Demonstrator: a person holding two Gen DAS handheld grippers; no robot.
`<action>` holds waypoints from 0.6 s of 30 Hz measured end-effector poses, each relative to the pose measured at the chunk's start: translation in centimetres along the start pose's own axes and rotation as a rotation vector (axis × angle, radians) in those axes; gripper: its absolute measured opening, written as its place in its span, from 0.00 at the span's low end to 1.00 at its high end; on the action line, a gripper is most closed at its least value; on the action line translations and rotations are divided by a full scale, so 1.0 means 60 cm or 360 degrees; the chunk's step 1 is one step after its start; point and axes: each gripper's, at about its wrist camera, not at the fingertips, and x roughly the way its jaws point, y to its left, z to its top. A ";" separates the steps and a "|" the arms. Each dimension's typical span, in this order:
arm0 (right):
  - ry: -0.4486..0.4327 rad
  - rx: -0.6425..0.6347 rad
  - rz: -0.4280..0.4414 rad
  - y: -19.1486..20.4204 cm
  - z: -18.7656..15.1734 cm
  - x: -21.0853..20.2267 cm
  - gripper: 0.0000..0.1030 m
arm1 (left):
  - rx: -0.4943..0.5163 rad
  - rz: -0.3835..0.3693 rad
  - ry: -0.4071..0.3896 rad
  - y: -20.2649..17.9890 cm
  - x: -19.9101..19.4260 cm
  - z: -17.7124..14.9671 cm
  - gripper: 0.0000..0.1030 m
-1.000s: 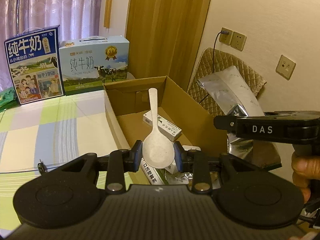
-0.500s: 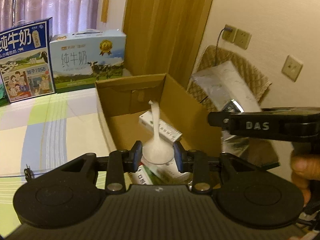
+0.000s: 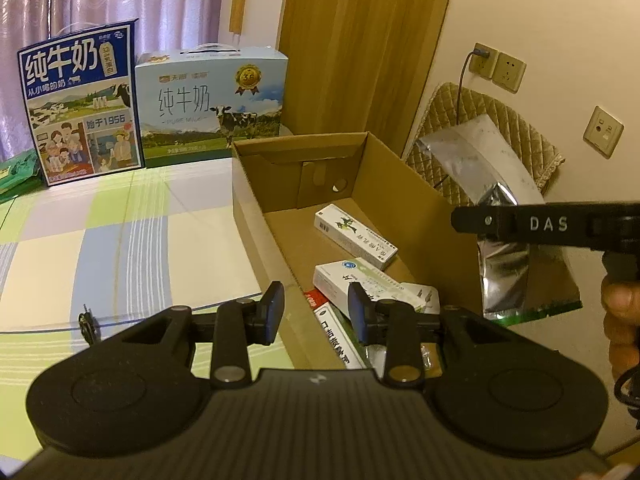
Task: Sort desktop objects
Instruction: 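Open both tools over the box to drop the spoon and foil bag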
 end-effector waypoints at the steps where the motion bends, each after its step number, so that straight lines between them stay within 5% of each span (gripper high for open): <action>1: -0.0003 -0.0003 0.0003 0.002 0.001 -0.001 0.48 | 0.0000 0.0003 0.0002 0.001 -0.001 -0.001 0.28; 18: -0.0012 -0.0048 0.0010 0.022 0.013 0.000 0.48 | -0.0002 0.0008 0.0004 0.009 -0.010 -0.006 0.28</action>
